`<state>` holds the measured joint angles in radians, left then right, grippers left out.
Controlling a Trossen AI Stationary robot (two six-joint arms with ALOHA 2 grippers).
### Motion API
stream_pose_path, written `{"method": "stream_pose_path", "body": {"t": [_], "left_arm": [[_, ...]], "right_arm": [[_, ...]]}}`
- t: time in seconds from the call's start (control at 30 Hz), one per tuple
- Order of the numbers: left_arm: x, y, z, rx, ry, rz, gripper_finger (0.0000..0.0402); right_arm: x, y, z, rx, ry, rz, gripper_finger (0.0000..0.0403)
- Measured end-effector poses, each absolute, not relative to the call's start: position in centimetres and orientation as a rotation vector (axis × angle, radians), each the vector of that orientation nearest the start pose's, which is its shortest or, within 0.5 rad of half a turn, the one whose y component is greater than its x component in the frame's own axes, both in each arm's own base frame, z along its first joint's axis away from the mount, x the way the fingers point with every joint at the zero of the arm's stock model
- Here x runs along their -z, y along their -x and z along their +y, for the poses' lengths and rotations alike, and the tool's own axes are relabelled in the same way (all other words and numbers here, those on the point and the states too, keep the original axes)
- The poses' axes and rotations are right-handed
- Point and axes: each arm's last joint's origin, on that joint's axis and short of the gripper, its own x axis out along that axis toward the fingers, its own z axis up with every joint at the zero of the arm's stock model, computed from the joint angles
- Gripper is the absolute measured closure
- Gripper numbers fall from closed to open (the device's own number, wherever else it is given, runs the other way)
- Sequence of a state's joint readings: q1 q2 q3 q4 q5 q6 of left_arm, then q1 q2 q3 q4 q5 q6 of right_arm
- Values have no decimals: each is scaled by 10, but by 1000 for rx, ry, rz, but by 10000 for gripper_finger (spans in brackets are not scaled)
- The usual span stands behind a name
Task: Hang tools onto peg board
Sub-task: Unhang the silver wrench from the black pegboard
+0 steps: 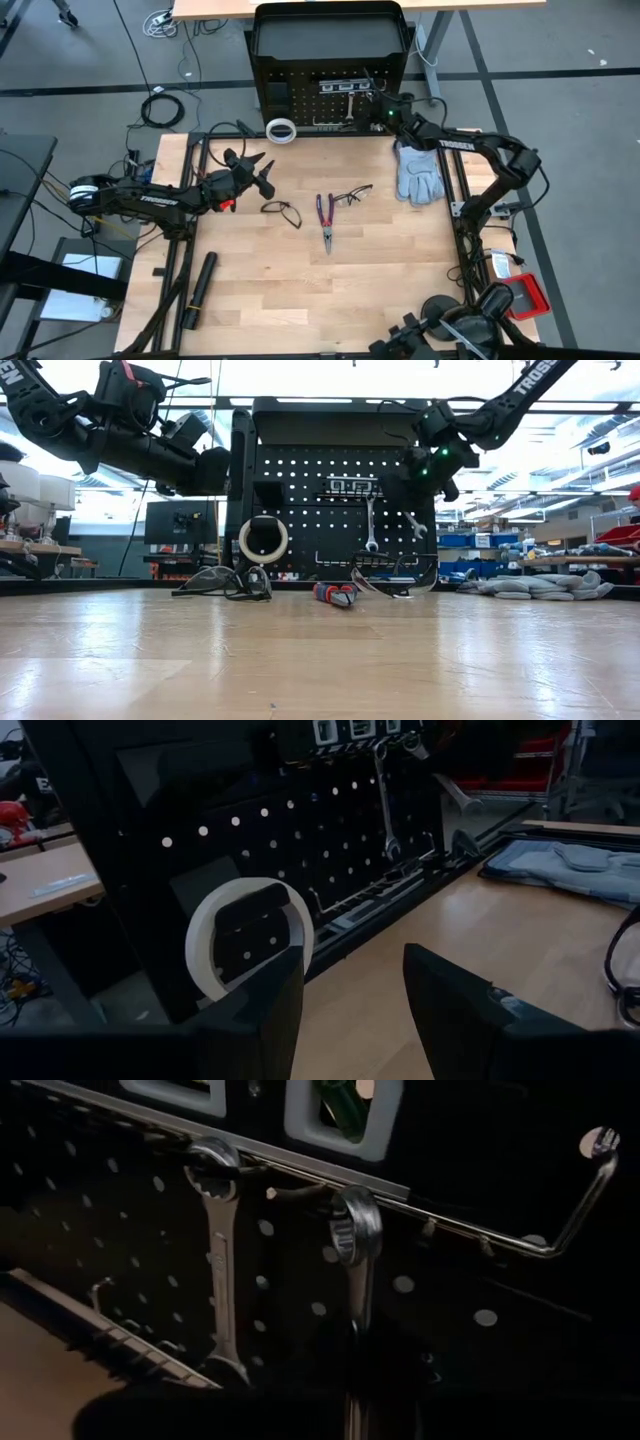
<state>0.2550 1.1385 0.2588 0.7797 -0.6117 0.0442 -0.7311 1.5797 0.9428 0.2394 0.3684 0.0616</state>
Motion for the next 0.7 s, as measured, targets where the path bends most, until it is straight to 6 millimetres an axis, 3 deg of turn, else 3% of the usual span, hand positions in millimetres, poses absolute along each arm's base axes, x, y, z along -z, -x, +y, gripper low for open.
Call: {"method": "stream_pose_path", "body": {"t": [0.43, 0.7], "left_arm": [[-185, -193, 66, -814, -58, 108, 224], [-185, -193, 66, -815, -59, 109, 224]], "right_arm": [[-236, -247, -234, 1082, -166, 359, 368], [-234, -246, -234, 1062, -154, 385, 310]]}}
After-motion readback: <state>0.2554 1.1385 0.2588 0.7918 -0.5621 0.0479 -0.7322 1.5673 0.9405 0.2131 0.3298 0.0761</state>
